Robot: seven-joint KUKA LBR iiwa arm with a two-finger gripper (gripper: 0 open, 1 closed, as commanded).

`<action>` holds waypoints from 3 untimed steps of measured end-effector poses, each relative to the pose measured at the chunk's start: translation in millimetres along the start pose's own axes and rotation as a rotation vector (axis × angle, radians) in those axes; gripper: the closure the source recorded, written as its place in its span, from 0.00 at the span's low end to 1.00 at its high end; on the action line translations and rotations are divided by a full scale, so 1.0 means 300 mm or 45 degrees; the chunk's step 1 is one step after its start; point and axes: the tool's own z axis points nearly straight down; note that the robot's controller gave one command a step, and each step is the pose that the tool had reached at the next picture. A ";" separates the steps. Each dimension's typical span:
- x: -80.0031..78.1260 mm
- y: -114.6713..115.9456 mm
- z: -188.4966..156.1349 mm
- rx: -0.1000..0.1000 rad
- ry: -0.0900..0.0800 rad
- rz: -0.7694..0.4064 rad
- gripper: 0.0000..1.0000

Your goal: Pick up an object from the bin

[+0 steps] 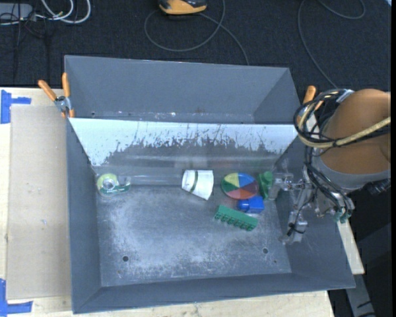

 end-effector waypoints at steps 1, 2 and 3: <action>-0.005 0.001 -0.014 0.002 -0.010 -0.003 0.00; -0.050 0.061 0.162 0.002 -0.012 0.077 0.00; -0.074 0.107 0.323 0.000 -0.010 0.146 0.00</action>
Offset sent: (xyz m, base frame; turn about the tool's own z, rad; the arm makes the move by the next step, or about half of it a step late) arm 0.0279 0.0443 -0.1233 0.1369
